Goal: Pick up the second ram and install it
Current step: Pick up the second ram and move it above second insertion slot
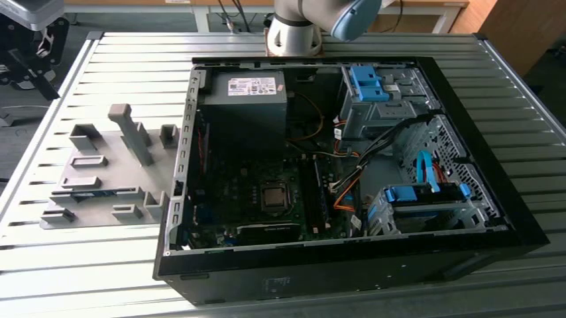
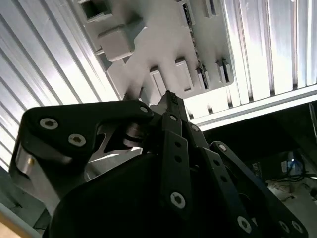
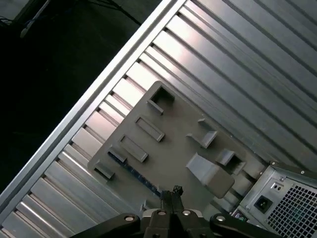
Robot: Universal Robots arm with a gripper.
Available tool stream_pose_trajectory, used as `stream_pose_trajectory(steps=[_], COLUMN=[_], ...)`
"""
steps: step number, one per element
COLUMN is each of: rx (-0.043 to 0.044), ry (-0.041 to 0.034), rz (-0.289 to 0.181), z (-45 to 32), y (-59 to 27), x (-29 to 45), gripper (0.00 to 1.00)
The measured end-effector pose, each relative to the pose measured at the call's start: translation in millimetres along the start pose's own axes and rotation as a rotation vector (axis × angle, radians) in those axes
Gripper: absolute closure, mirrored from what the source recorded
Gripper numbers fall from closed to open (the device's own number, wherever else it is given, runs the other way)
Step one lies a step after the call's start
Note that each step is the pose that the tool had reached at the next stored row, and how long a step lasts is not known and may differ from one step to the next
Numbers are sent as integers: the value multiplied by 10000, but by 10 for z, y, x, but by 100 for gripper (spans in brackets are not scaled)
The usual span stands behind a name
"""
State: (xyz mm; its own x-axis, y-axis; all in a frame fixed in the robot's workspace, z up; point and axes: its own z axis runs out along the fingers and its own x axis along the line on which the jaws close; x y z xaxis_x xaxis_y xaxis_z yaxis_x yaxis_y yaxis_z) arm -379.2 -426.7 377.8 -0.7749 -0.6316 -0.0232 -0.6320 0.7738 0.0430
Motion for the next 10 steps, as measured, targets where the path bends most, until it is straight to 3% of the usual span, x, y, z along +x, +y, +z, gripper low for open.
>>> stream_pose_trajectory(steps=[3,10], rx=[-8,24], ry=[27,88], rz=[-543,-1089], z=[7,13], y=[0,21], x=[0,28], gripper=[89,89])
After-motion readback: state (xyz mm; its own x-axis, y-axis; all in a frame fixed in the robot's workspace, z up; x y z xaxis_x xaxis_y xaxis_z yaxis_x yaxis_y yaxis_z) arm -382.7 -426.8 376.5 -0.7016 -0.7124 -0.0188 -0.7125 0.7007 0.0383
